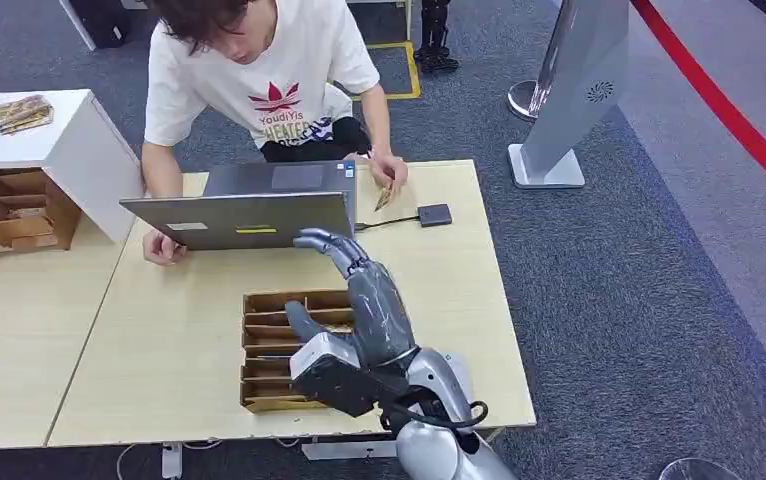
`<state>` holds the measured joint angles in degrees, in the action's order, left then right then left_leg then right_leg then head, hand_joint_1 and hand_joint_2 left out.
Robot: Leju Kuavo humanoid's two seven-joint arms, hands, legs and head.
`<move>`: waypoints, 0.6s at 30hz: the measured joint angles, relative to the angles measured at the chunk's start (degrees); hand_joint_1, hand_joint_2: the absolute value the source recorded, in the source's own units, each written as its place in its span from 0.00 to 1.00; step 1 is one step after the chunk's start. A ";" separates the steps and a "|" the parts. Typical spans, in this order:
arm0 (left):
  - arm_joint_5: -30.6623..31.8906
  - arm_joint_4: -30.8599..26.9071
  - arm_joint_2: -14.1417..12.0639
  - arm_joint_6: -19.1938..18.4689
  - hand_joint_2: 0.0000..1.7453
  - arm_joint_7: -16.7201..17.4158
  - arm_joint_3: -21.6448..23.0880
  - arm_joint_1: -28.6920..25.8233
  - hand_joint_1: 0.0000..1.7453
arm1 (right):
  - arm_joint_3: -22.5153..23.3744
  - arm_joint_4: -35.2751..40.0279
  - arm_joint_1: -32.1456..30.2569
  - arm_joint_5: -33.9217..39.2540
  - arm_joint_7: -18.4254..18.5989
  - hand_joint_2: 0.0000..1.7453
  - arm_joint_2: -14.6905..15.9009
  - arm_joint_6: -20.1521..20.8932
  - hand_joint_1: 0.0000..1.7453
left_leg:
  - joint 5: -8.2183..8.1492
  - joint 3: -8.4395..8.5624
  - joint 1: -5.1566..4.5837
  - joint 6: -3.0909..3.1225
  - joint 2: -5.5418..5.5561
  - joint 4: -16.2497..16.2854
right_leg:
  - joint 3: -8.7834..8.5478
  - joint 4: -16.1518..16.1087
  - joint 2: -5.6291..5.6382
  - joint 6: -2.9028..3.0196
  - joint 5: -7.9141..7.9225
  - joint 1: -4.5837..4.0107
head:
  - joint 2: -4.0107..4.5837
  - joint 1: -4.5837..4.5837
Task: Pass the card to the sensor for recognition and then transmit it.
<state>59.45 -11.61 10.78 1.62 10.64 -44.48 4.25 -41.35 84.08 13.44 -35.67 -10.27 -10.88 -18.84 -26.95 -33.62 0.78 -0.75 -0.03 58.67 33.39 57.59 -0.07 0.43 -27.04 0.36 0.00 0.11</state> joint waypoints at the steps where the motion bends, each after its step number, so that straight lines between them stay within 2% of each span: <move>1: -0.11 0.00 0.00 0.02 0.00 0.00 -0.20 -0.05 0.00 | -0.31 0.11 -0.72 -0.50 0.00 1.00 0.42 -0.24 1.00 | 0.00 0.00 0.00 0.00 0.00 0.00 | 0.00 0.00 0.00 0.00 0.00 0.00 | 0.00 0.00; 3: -0.33 0.00 -0.02 0.04 0.00 0.00 -0.48 -0.10 0.00 | -0.85 0.26 -1.51 -2.10 0.40 1.00 1.14 -0.55 1.00 | 0.00 0.00 0.00 0.00 0.00 0.00 | 0.00 0.00 -0.01 0.00 0.00 0.00 | 0.00 0.00; 4: -0.46 0.00 -0.02 0.04 0.00 0.00 -0.78 -0.10 0.00 | -1.24 0.28 -1.77 -3.47 0.87 1.00 1.55 -0.89 0.88 | 0.00 0.00 0.00 0.00 0.00 0.00 | 0.00 0.00 -0.01 0.00 0.00 0.00 | 0.00 0.00; 5: -0.48 0.00 -0.02 0.04 0.00 0.00 -1.03 -0.10 0.00 | -1.60 0.28 -1.95 -4.99 1.51 1.00 1.94 -1.18 0.65 | 0.00 0.01 0.00 0.00 0.00 0.00 | 0.00 0.00 -0.01 0.00 0.00 0.00 | 0.00 0.00; 6: -0.55 0.00 -0.04 0.04 0.00 0.00 -1.16 -0.10 0.00 | -1.86 0.28 -2.07 -6.38 2.03 1.00 2.29 -1.38 0.65 | 0.00 0.00 0.00 0.00 0.00 0.00 | 0.00 0.00 -0.01 0.00 0.00 0.00 | 0.00 0.00; 7: -0.65 0.00 -0.04 0.04 0.00 0.00 -1.22 -0.11 0.00 | -2.16 0.24 -2.14 -8.03 2.75 1.00 2.58 -1.79 0.22 | 0.01 0.00 0.00 0.00 0.00 0.00 | -0.01 0.00 -0.01 0.00 0.00 0.00 | 0.00 0.00; 8: -0.68 0.00 -0.04 0.04 0.00 0.00 -1.33 -0.12 0.00 | -2.43 0.15 -2.14 -9.69 3.46 1.00 2.80 -2.16 0.18 | 0.01 0.00 0.00 0.00 0.00 0.00 | 0.00 0.00 0.00 0.00 0.00 0.00 | 0.00 0.00; 10: -0.83 0.00 -0.04 0.04 0.00 -0.09 -1.38 -0.12 0.00 | -3.02 -0.20 -2.14 -12.31 4.37 1.00 3.19 -2.38 0.18 | 0.00 0.00 0.00 0.00 0.00 0.00 | 0.00 0.00 0.00 0.00 0.00 0.00 | 0.00 0.00; 11: -0.83 0.00 -0.04 0.04 0.00 -0.13 -1.38 -0.12 0.00 | -3.26 -0.39 -2.12 -13.18 4.83 1.00 3.39 -2.42 0.28 | 0.00 0.00 0.00 0.00 0.00 0.00 | -0.01 0.00 -0.01 0.00 0.00 0.00 | 0.00 0.00; 12: -0.85 0.00 -0.04 0.04 0.00 -0.15 -1.40 -0.13 0.00 | -3.50 -0.68 -2.08 -14.12 5.27 1.00 3.54 -2.60 0.29 | 0.00 0.00 0.00 0.00 0.01 0.00 | -0.01 0.00 -0.01 0.00 0.00 0.00 | 0.00 0.00; 14: -0.87 0.00 -0.07 0.04 0.00 -0.15 -1.40 -0.13 0.00 | -4.09 -1.34 -2.01 -16.46 6.30 1.00 3.89 -3.24 0.50 | 0.00 0.00 0.00 0.00 0.01 0.00 | -0.01 0.01 -0.01 0.00 0.00 0.00 | 0.00 0.00; 18: -0.85 0.00 -0.07 0.04 0.00 -0.17 -1.42 -0.13 0.00 | -5.38 -3.61 -1.30 -22.82 8.79 1.00 4.30 -5.18 0.52 | 0.00 0.00 0.00 0.00 0.00 0.00 | -0.01 0.01 -0.01 0.00 0.00 0.00 | 0.00 0.02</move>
<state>58.60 -11.61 10.71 1.66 10.47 -45.90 4.12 -46.73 80.47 12.14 -58.49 -1.48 -6.58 -24.02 -26.95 -33.62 0.78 -0.75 -0.02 58.67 33.38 57.59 -0.07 0.44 -27.04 0.36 0.00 0.13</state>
